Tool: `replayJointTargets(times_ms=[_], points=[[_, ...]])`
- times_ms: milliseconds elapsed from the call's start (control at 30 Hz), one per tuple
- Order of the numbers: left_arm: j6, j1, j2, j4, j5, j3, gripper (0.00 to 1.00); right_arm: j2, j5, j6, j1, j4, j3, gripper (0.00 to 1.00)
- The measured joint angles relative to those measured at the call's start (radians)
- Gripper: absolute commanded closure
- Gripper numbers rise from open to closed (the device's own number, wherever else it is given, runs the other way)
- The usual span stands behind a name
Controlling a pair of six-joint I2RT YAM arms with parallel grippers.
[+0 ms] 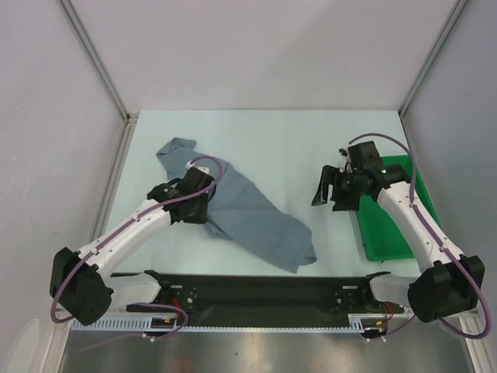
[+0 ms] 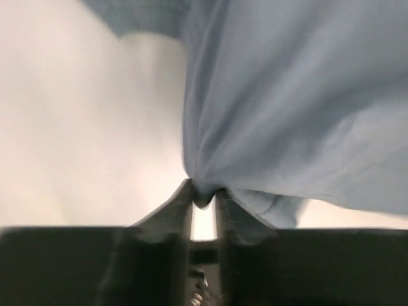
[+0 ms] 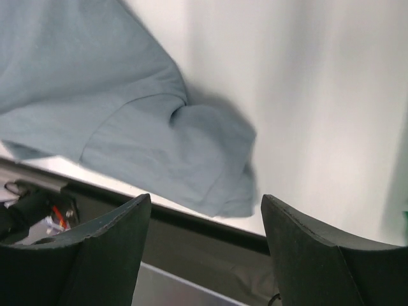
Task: Fold and stack the t-shirts
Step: Flatten the tshirt out
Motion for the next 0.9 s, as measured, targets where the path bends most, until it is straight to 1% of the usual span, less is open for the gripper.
replayJointTargets(times_ms=[33, 67, 167, 267, 333, 367, 400, 433, 500, 567, 600, 633, 700, 800, 900], points=[[-0.011, 0.017, -0.015, -0.029, -0.013, -0.01, 0.67, 0.006, -0.016, 0.006, 0.013, 0.005, -0.011, 0.23], [-0.033, 0.026, -0.019, -0.061, -0.023, -0.011, 0.7, 0.011, -0.031, 0.011, 0.024, 0.009, -0.022, 0.24], [-0.08, 0.037, -0.019, -0.112, -0.031, -0.006, 0.49, 0.02, -0.049, 0.025, 0.028, 0.009, -0.042, 0.24], [-0.104, 0.031, -0.019, -0.131, -0.012, 0.032, 0.44, 0.023, -0.057, 0.03, 0.028, 0.004, -0.048, 0.24], [-0.098, -0.003, -0.014, -0.1, 0.025, 0.065, 0.44, 0.021, -0.057, 0.03, 0.028, 0.004, -0.054, 0.23], [-0.095, -0.053, 0.002, -0.081, 0.04, 0.09, 0.45, 0.02, -0.057, 0.03, 0.027, 0.003, -0.06, 0.23], [-0.087, -0.115, 0.037, -0.064, 0.059, 0.125, 0.5, 0.02, -0.057, 0.03, 0.025, 0.0, -0.065, 0.24], [-0.077, -0.188, 0.084, -0.043, 0.084, 0.172, 0.53, 0.02, -0.057, 0.029, 0.022, -0.003, -0.068, 0.24], [-0.048, -0.327, 0.215, 0.021, 0.129, 0.267, 0.6, 0.02, -0.055, 0.03, 0.004, -0.019, -0.071, 0.23], [-0.029, -0.439, 0.332, 0.09, 0.172, 0.325, 0.62, 0.019, -0.056, 0.031, -0.041, -0.03, -0.071, 0.24], [-0.024, -0.466, 0.377, 0.119, 0.189, 0.333, 0.64, 0.019, -0.054, 0.031, -0.074, -0.035, -0.071, 0.24], [-0.025, -0.521, 0.401, 0.131, 0.195, 0.333, 0.66, 0.019, -0.047, 0.032, -0.106, -0.043, -0.069, 0.24], [-0.027, -0.599, 0.446, 0.139, 0.201, 0.333, 0.67, 0.019, -0.006, 0.036, -0.147, -0.068, -0.058, 0.24], [-0.038, -0.694, 0.477, 0.15, 0.179, 0.334, 0.67, 0.019, 0.04, 0.053, -0.159, -0.098, -0.021, 0.25], [-0.068, -0.767, 0.507, 0.159, 0.154, 0.34, 0.65, 0.019, 0.069, 0.061, -0.161, -0.102, 0.017, 0.25]])
